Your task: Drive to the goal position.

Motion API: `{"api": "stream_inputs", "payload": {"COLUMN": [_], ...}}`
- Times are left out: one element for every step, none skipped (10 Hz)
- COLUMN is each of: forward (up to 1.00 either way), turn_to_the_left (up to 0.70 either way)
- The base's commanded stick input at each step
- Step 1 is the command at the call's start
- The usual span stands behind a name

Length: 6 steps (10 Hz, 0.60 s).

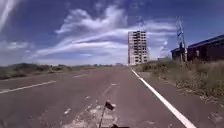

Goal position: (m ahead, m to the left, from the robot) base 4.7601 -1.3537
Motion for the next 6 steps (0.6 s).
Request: {"api": "stream_inputs", "payload": {"forward": [0.62, 0.43, 0.33, 0.30, 0.28, 0.25], "turn_to_the_left": [0.52, 0.71, 0.66, 0.61, 0.55, 0.49]}}
